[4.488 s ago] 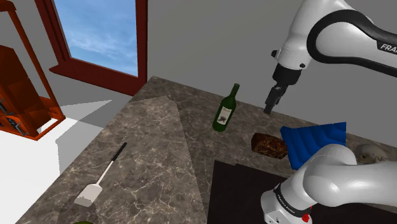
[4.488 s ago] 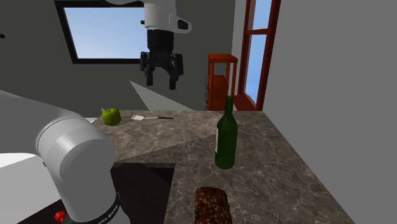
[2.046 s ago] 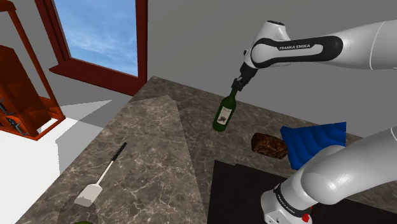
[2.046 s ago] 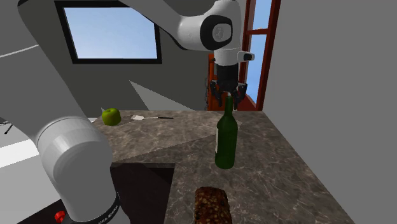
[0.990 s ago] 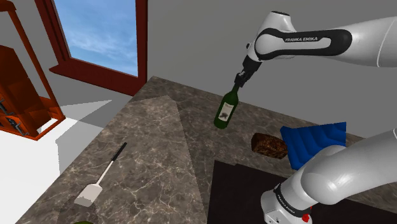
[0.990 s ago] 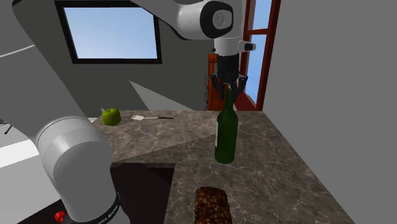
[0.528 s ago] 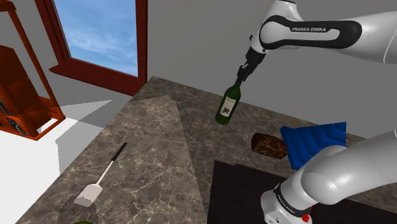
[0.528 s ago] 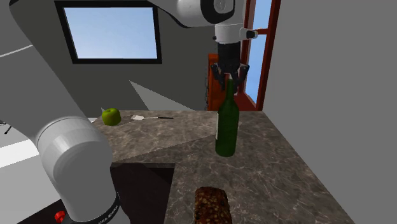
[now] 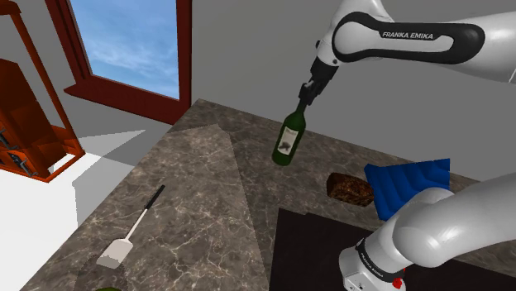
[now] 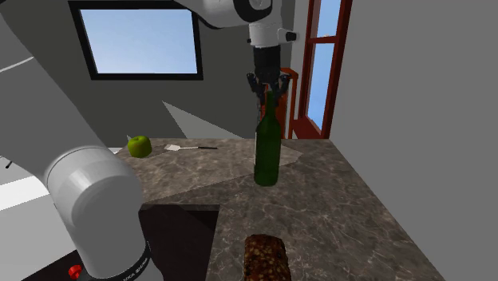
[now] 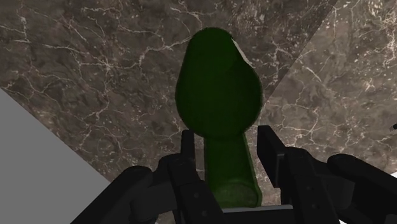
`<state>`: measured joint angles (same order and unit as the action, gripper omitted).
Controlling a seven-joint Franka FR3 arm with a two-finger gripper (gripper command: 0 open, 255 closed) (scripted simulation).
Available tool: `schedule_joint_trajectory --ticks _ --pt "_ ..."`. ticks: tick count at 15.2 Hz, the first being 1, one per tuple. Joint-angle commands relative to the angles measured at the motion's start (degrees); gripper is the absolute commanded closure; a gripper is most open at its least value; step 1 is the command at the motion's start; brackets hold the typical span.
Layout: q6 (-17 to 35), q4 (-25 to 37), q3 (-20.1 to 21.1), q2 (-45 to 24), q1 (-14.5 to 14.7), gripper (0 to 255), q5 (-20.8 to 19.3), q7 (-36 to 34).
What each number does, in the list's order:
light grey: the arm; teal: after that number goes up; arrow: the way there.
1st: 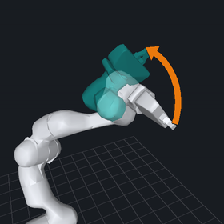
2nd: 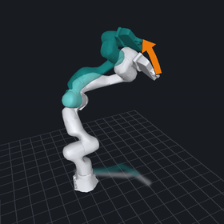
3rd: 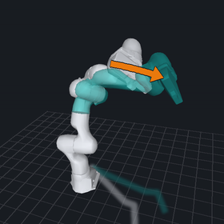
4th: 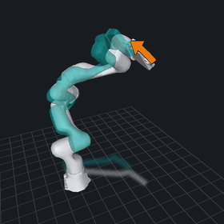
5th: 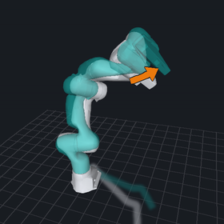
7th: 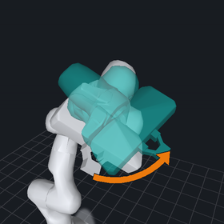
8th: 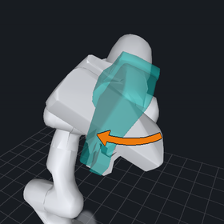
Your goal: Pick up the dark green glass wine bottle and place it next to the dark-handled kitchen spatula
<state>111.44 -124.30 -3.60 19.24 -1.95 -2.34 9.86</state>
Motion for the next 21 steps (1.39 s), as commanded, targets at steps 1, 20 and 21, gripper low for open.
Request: schedule_joint_trajectory --ticks 1,20,21 --pt "0.1 -1.2 2.0 1.1 1.0 255 0.3 -3.0" --pt "-1.6 6.5 20.9 -5.7 10.4 255 2.2 -30.4" --pt "-1.8 7.6 21.9 -6.7 10.9 255 2.0 -31.9"
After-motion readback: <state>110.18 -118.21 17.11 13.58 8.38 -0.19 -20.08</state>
